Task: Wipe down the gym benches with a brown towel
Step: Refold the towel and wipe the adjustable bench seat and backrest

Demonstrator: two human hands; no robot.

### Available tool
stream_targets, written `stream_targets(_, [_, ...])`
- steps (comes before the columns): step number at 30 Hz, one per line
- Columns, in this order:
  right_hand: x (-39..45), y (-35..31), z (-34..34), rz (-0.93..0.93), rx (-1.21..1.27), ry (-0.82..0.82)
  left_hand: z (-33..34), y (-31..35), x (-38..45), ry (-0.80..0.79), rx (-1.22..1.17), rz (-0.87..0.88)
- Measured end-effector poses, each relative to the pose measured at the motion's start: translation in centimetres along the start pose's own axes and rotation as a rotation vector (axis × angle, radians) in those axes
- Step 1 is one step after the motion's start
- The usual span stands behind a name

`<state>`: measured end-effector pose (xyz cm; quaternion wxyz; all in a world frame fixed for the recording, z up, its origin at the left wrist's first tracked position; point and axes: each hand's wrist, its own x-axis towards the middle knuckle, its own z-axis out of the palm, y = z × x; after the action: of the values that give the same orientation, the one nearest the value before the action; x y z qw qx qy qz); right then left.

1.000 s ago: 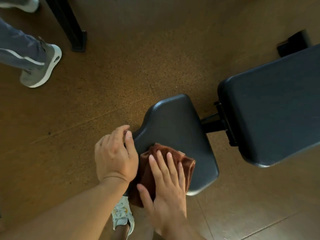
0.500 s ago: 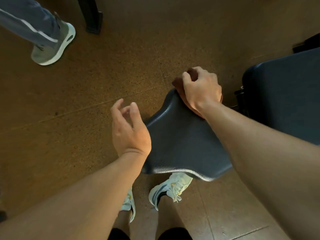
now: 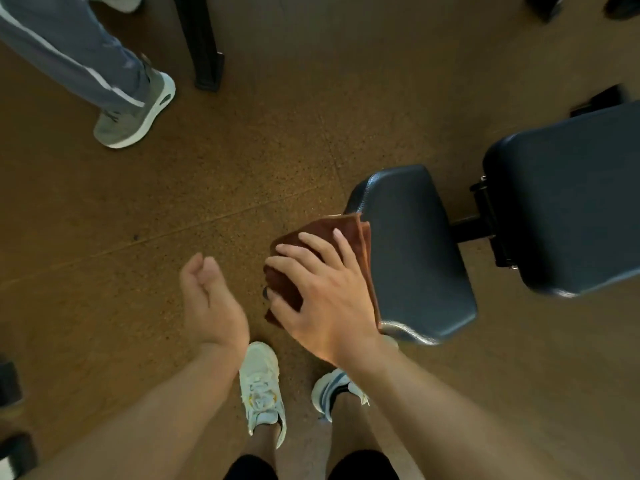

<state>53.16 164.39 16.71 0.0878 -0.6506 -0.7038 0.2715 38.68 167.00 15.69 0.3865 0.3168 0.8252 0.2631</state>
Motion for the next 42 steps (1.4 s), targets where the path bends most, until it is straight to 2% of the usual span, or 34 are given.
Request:
stream_targets(2, [-2.7,-0.8,1.3,0.158,0.075,0.094,0.6,2.0,-0.2,-0.071,0.034,0.086])
stream_targets(7, [-5.3,2.4,2.2,0.927,0.293,0.254,5.3,6.8,-1.0,-0.368,0.178,0.345])
stream_targets(9, [-4.9,5.3,1.6,1.081,0.322,0.25,7.9,7.5,-1.0,-0.442,0.332,0.396])
stream_targets(12, [-3.6,10.4,0.2,1.145,0.315,0.234,10.6,7.4,-1.8,-0.451,0.696,0.451])
stream_targets(15, [-2.7,14.7,-1.0,1.193,0.332,0.224,11.2,6.7,-2.4,-0.357,0.866,0.549])
stream_targets(17, [-3.5,14.6,-0.8,1.221,0.331,0.225,11.4,6.6,-2.3,-0.354,0.9,0.567])
stream_targets(20, [-5.7,8.6,0.7,1.188,0.332,0.243,11.5,6.7,-2.1,-0.36,0.915,0.554])
stream_targets(23, [-6.8,4.2,1.7,1.066,0.282,0.124,11.7,6.8,-2.2,-0.346,0.955,0.56])
stream_targets(25, [-6.1,5.7,1.2,1.032,0.268,0.083,11.7,7.1,-2.5,-0.351,0.962,0.552])
stream_targets(29, [-2.7,13.0,-1.0,1.016,0.296,0.131,11.6,7.1,-2.6,-0.339,0.973,0.526])
stream_targets(33, [-1.1,16.3,-1.8,1.184,0.371,0.236,11.9,7.2,-2.7,-0.341,0.971,0.491])
stream_targets(35, [-3.1,15.4,-1.3,1.386,0.41,0.33,11.9,7.3,-2.8,-0.335,0.978,0.495])
stream_targets(36, [-4.4,14.6,-0.9,1.519,0.508,0.407,11.9,7.4,-2.9,-0.332,0.973,0.501])
stream_targets(39, [-6.8,10.9,0.7,1.903,1.002,0.703,12.0,7.5,-3.1,-0.333,0.963,0.526])
stream_targets(40, [-6.6,9.5,1.3,1.95,1.073,0.755,11.9,7.5,-3.1,-0.337,0.956,0.534])
stream_targets(42, [-5.6,7.0,2.0,1.903,1.026,0.812,11.8,7.6,-3.2,-0.35,0.933,0.543])
